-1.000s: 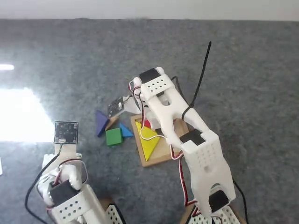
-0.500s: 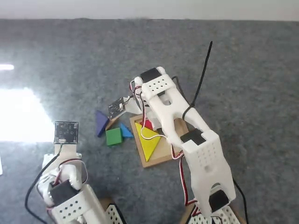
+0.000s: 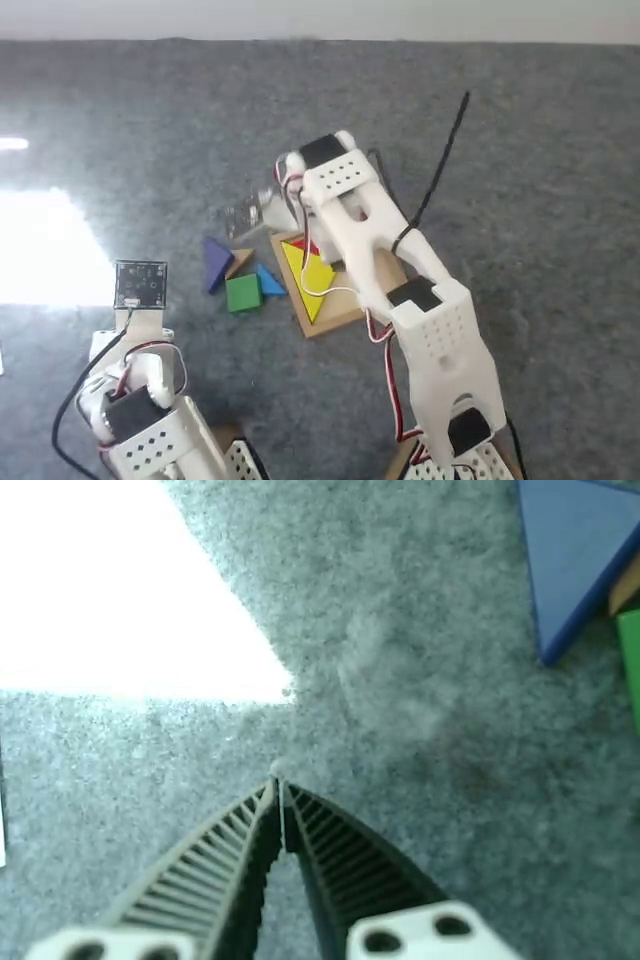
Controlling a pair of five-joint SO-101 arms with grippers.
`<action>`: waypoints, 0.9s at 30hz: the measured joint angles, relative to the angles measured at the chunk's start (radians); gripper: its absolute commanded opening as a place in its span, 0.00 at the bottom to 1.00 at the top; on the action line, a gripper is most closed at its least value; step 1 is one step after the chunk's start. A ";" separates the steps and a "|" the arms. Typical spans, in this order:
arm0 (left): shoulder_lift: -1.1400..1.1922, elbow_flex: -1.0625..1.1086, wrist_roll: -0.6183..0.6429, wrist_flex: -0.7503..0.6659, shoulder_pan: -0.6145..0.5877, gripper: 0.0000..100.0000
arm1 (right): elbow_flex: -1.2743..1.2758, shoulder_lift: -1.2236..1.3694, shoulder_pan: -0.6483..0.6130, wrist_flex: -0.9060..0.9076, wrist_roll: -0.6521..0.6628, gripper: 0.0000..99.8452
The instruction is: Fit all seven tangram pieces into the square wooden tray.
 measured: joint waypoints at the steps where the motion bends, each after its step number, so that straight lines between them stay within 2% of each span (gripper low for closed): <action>1: 0.000 0.000 0.000 0.000 0.000 0.01 | -0.015 -0.034 0.011 0.000 -0.037 0.50; 6: 0.000 0.000 0.000 0.000 0.000 0.01 | -0.003 -0.292 0.072 0.000 -0.252 0.50; 10: 0.000 0.000 0.000 0.000 0.002 0.01 | 0.160 -0.535 0.133 0.000 -0.358 0.49; 15: 0.000 0.000 0.000 0.000 0.000 0.01 | 0.557 -0.804 0.210 -0.012 -0.387 0.49; 18: 0.000 0.000 0.000 0.000 0.002 0.01 | 0.835 -0.901 0.250 -0.086 -0.399 0.49; 21: 0.000 0.000 0.000 0.000 0.000 0.01 | 1.049 -0.942 0.296 -0.189 -0.434 0.49; 27: 0.000 0.000 0.000 0.000 0.000 0.01 | 1.326 -0.947 0.365 -0.391 -0.400 0.49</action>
